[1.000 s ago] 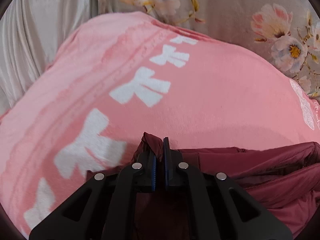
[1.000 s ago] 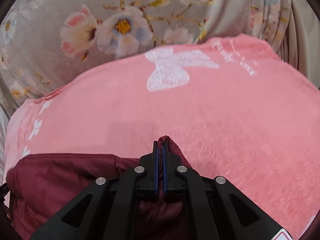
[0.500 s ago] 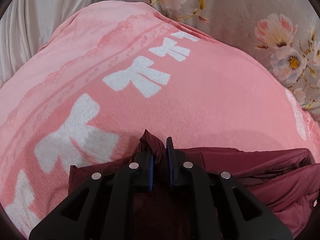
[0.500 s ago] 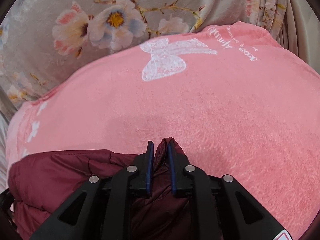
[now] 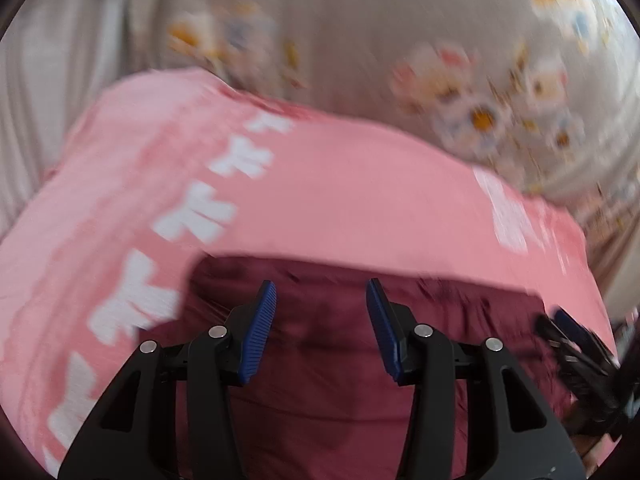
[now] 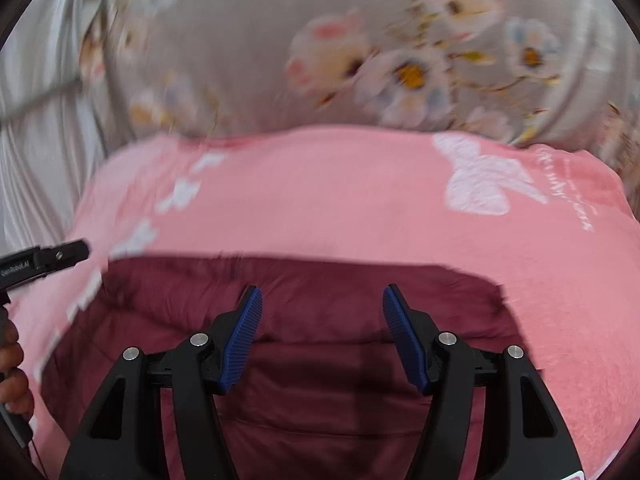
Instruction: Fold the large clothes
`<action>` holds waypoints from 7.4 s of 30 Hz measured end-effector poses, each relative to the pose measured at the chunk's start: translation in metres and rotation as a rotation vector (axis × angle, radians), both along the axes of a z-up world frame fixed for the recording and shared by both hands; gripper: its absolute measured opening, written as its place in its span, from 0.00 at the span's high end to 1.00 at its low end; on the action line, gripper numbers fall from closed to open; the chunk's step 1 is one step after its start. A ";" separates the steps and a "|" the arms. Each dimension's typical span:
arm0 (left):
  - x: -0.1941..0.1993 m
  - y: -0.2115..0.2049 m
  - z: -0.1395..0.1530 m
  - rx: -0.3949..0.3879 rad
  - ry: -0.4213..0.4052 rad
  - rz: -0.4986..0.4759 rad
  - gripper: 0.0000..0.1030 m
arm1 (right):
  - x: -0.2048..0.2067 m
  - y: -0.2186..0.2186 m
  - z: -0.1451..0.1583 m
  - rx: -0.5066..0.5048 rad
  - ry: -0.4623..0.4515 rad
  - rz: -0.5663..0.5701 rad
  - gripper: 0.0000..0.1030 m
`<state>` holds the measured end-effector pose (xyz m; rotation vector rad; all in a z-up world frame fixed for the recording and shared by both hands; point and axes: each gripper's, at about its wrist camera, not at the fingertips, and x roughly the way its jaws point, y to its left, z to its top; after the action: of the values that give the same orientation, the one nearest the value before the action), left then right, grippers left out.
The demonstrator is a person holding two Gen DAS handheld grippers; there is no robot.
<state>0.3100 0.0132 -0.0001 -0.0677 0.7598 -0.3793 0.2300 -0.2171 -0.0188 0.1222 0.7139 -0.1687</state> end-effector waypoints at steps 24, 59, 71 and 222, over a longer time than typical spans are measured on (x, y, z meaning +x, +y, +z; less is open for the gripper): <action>0.070 -0.071 -0.088 0.174 0.069 0.026 0.54 | 0.076 -0.013 -0.077 0.115 0.156 -0.027 1.00; -0.050 -0.058 -0.091 0.186 -0.013 0.047 0.45 | -0.033 0.029 -0.068 0.085 0.068 0.034 0.91; -0.052 -0.065 -0.105 0.240 -0.044 0.073 0.42 | -0.029 0.020 -0.078 0.130 0.104 0.029 0.92; -0.179 -0.020 -0.001 0.006 0.072 -0.141 0.70 | -0.272 -0.085 0.005 0.191 -0.009 -0.298 0.73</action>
<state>0.1309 -0.0072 -0.0014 -0.0220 0.8397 -0.5109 -0.0424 -0.3025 -0.0142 0.4120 0.7001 -0.3843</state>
